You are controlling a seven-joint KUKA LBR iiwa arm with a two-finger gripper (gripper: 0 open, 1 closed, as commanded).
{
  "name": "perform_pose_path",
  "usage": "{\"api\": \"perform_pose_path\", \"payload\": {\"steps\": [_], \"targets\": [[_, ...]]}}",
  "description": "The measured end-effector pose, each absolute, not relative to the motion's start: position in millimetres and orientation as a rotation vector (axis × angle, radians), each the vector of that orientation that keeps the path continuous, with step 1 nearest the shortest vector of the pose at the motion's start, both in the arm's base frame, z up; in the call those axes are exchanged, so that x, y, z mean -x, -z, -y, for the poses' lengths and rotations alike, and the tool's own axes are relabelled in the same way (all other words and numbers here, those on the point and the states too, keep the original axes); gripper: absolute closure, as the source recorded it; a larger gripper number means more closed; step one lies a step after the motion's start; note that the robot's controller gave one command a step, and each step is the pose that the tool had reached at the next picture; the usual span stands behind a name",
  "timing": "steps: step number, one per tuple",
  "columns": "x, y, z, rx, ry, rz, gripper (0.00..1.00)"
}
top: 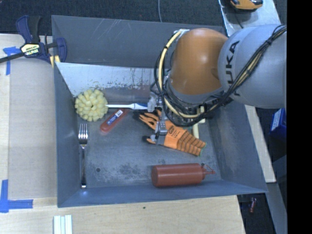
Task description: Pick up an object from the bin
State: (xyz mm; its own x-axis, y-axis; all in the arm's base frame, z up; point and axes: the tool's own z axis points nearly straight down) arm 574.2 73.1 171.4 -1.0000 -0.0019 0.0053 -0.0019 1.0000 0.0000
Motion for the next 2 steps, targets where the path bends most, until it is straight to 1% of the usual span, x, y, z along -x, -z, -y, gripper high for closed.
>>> {"api": "perform_pose_path", "payload": {"steps": [1, 2], "targets": [[-575.5, -176, -73, -0.002, 0.001, 3.143, 0.00], [-557.2, -150, -86, 0.096, 0.002, 3.144, 0.00]]}}
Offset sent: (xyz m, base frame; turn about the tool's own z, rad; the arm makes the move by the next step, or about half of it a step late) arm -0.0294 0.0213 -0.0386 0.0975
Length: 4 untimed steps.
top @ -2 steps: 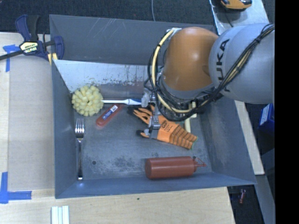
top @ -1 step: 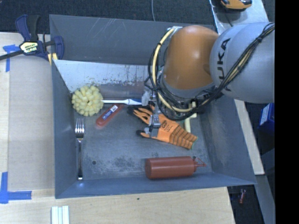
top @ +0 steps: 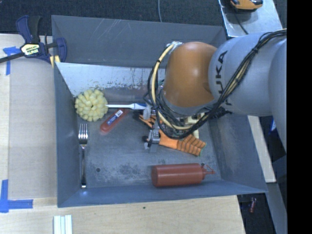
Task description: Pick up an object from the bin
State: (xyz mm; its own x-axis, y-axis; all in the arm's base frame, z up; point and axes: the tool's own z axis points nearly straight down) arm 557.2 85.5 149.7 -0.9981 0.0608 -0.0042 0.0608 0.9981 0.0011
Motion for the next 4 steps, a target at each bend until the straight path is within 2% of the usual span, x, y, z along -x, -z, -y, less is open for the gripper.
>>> {"api": "perform_pose_path", "payload": {"steps": [1, 2, 4], "targets": [[-569.5, -119, -58, -0.131, -0.002, -3.132, 0.00], [-627.5, -74, -36, 0.346, -0.004, -3.116, 1.00], [-628.1, -73, -37, 0.354, -0.005, -3.115, 1.00]]}}
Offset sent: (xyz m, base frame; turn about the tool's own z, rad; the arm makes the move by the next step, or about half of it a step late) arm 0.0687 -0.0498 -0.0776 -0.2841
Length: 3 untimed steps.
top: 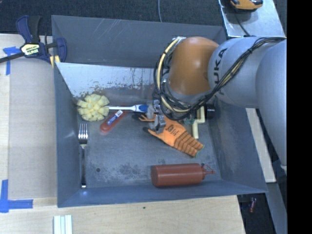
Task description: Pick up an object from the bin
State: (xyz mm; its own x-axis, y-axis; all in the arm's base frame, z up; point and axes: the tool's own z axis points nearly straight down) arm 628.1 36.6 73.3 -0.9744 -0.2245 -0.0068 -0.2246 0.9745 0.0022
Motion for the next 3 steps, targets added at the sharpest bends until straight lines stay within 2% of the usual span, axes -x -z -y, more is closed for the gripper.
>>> {"api": "perform_pose_path", "payload": {"steps": [2, 3], "targets": [[-628.2, -73.5, -44.7, 0.289, 0.000, -3.122, 1.00], [-628.3, -72.5, -37.8, 0.291, -0.008, -3.120, 1.00]]}}
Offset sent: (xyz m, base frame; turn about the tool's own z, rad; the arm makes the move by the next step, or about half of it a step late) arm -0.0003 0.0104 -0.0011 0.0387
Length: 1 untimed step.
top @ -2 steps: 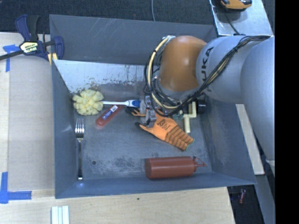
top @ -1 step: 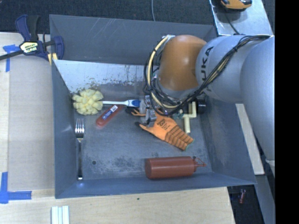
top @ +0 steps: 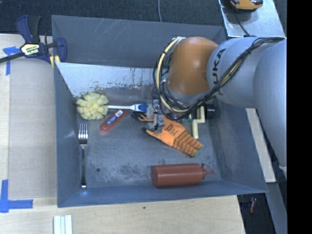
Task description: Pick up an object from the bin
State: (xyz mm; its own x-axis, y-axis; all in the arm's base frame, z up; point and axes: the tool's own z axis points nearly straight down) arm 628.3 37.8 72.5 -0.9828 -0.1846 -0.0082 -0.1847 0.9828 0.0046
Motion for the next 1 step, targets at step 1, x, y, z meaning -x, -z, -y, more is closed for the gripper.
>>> {"api": "perform_pose_path", "payload": {"steps": [1], "targets": [[-619.7, -68.2, -50.1, 0.227, 0.000, -3.145, 0.00]]}}
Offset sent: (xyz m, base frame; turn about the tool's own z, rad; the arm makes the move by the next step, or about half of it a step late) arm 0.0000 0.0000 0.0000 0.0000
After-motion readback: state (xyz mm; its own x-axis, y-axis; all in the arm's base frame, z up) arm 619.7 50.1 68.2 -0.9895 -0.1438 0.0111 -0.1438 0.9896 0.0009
